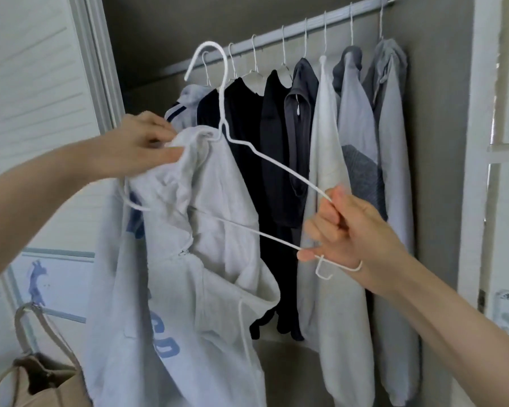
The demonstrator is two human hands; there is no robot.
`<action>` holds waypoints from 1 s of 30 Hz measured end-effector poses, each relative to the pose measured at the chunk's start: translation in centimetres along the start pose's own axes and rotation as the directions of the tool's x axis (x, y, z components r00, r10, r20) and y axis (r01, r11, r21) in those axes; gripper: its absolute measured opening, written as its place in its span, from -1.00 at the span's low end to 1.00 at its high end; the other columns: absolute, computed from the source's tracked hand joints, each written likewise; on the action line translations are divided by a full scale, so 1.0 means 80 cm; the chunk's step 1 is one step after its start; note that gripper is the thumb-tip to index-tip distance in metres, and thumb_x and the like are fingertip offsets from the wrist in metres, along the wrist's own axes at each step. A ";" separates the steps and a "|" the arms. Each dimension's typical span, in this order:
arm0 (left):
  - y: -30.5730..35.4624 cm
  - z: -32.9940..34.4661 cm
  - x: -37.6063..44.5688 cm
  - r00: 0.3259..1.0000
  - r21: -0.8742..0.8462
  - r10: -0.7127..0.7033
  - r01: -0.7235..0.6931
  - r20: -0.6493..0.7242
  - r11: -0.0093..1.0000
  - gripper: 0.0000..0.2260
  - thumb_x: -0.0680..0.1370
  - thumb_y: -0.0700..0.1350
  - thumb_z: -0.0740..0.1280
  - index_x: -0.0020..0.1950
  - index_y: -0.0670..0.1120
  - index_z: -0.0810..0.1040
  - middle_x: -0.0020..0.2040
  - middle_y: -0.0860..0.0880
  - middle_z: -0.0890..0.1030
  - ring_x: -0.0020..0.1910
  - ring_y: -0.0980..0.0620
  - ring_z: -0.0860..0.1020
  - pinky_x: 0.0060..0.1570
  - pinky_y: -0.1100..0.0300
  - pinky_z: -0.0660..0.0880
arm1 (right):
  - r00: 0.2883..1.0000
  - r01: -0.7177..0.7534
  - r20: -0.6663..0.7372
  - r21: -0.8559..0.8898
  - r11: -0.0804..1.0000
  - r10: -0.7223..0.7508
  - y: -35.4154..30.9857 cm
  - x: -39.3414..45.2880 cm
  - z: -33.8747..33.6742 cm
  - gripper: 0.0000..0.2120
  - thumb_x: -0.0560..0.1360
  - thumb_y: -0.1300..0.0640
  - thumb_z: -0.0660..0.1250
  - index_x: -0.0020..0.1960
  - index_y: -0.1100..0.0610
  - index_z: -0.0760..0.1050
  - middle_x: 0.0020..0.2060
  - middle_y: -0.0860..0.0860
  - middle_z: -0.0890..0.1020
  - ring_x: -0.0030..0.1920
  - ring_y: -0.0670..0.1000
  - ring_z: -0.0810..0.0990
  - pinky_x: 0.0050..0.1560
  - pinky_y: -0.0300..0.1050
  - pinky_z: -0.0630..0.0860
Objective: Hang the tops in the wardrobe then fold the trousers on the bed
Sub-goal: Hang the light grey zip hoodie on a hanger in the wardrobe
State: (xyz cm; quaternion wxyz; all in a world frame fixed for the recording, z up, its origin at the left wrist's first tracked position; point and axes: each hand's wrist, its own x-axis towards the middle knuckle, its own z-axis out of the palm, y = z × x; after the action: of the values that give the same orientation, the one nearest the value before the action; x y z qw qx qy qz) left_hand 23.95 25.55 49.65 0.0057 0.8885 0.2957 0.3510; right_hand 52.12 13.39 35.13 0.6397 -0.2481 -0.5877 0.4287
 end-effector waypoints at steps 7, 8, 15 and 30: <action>-0.037 0.056 0.005 0.970 0.420 0.165 -0.077 -0.177 0.904 -0.54 0.51 0.33 -0.06 -0.37 0.04 0.31 -0.49 0.02 0.39 -0.47 0.09 0.34 -0.10 0.17 0.32 | 0.983 -0.174 -0.073 -0.078 0.982 0.168 -0.036 0.003 -0.020 -0.55 0.48 -0.24 0.12 -0.29 0.13 0.42 -0.47 0.05 0.22 -0.37 0.03 0.18 -0.06 0.24 0.56; -0.039 0.061 0.006 0.971 0.513 0.175 -0.068 -0.162 0.856 -0.58 0.54 0.32 -0.10 -0.36 0.10 0.25 -0.50 0.06 0.37 -0.44 0.10 0.34 0.02 0.05 0.29 | 0.979 -0.140 -0.180 -0.274 0.951 0.092 -0.039 0.009 -0.029 -0.58 0.52 -0.19 0.16 -0.23 0.16 0.48 -0.44 0.09 0.38 -0.37 0.05 0.32 0.05 0.20 0.56; -0.042 0.063 0.015 0.930 0.665 0.222 0.030 -0.292 0.746 -0.46 0.59 0.29 -0.12 -0.08 -0.09 0.42 -0.44 -0.05 0.46 -0.34 -0.14 0.45 0.19 -0.06 0.19 | 0.746 0.250 -0.151 -0.839 0.484 -0.648 0.036 -0.007 0.002 -0.77 0.49 0.22 0.17 0.08 0.02 0.47 -0.01 -0.15 0.48 0.11 -0.05 0.45 0.14 -0.34 0.31; -0.077 0.020 -0.065 0.931 0.791 0.252 0.060 -0.264 0.609 -0.50 0.65 0.09 -0.06 -0.19 -0.22 0.47 -0.35 -0.14 0.43 -0.35 -0.16 0.47 0.00 -0.17 0.30 | 0.903 0.023 0.125 -0.969 0.244 0.410 0.056 0.026 -0.017 -0.71 0.43 -0.04 0.39 -0.17 0.22 0.53 -0.22 -0.07 0.56 -0.14 -0.14 0.46 -0.08 -0.15 0.33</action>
State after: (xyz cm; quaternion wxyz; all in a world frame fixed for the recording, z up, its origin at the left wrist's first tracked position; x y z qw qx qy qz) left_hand 18.73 28.22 43.86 -0.4565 0.7374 0.3665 0.3370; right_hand 52.20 17.69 32.34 0.1820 -0.5722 -0.7933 0.1009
